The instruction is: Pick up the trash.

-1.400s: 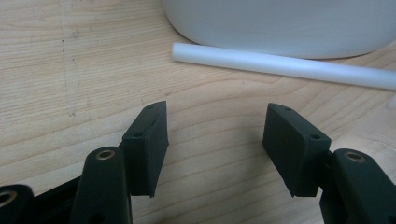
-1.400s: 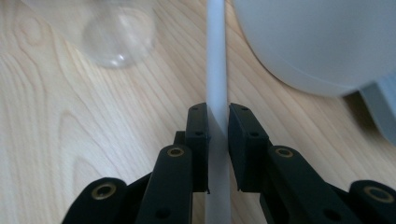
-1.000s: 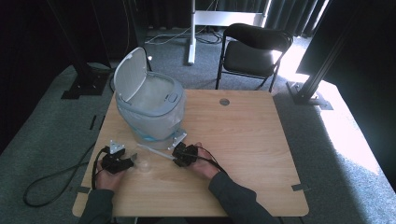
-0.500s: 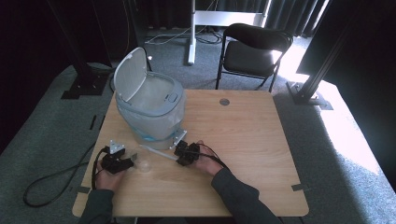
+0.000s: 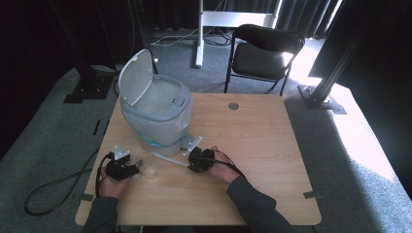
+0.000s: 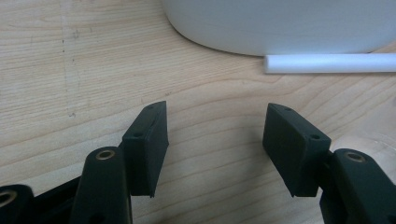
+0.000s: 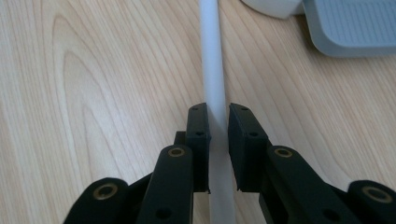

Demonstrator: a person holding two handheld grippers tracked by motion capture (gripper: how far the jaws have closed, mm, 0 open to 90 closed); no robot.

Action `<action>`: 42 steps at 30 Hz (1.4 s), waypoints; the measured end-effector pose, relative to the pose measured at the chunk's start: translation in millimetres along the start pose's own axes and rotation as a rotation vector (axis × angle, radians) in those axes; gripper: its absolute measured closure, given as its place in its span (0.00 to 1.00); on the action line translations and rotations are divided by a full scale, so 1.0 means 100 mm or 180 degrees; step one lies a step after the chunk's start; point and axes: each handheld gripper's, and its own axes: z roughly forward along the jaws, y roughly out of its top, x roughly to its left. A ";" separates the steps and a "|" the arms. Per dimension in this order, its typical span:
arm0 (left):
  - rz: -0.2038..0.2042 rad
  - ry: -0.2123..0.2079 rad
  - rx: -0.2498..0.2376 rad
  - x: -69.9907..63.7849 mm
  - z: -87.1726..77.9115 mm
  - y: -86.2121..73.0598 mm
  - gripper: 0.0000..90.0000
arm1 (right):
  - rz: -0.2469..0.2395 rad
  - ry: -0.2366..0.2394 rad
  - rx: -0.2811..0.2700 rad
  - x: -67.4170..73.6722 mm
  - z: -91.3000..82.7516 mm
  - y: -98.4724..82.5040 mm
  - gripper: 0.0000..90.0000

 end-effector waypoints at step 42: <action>0.0003 0.0011 0.0002 0.00 0.00 0.00 0.45 | 0.0019 -0.0067 -0.0117 -0.30 -0.53 -0.52 0.86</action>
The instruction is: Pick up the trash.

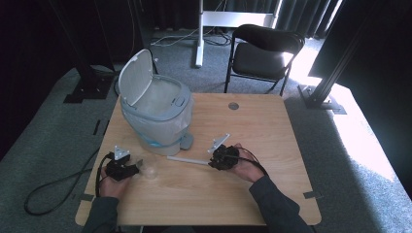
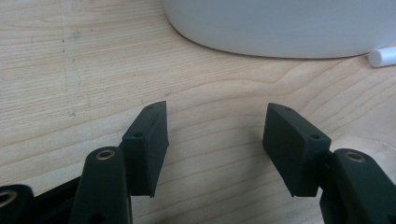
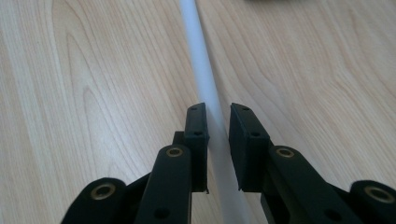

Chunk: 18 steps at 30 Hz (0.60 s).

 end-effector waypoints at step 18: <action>0.0000 0.0003 0.0000 0.00 0.00 0.00 0.45 | 0.0154 -0.0251 -0.0058 -0.16 -0.37 -0.30 0.88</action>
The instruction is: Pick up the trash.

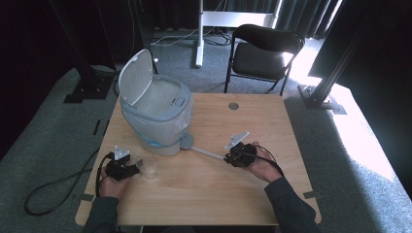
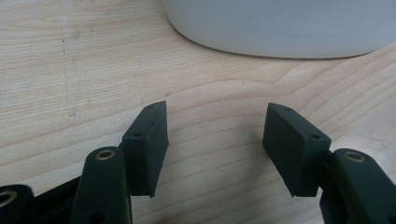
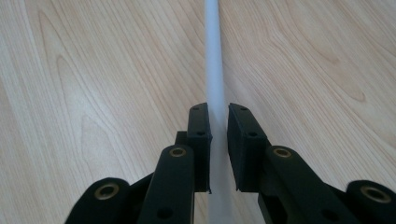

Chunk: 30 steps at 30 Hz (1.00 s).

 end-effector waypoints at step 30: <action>-0.0003 0.0001 -0.0003 0.00 0.00 0.00 0.45 | 0.0281 -0.0326 -0.0162 -0.23 -0.26 -0.10 0.89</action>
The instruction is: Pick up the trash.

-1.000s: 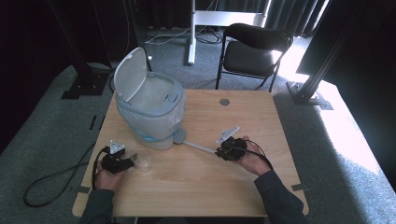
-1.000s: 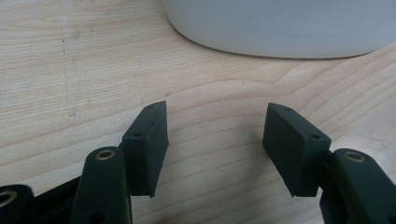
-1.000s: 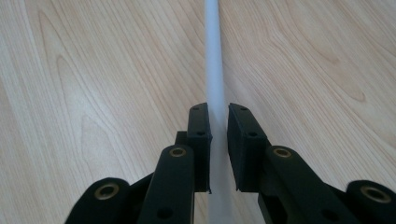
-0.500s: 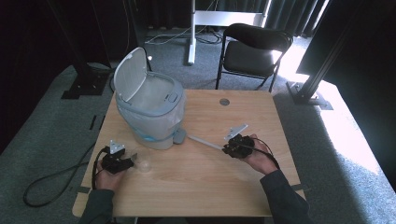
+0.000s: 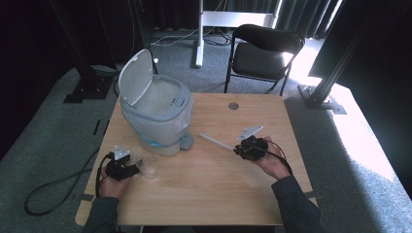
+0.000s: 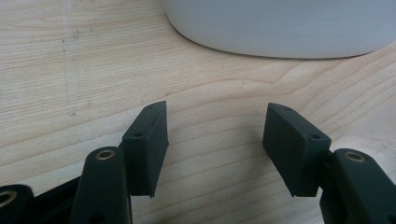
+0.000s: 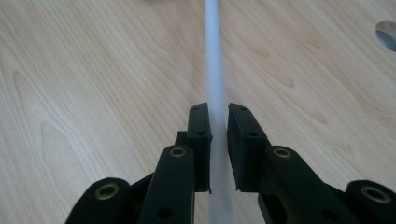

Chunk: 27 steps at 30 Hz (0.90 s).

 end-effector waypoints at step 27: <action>-0.0003 0.0002 0.0000 0.00 0.00 0.00 0.45 | 0.0155 -0.0227 -0.0278 -0.12 -0.23 0.05 0.89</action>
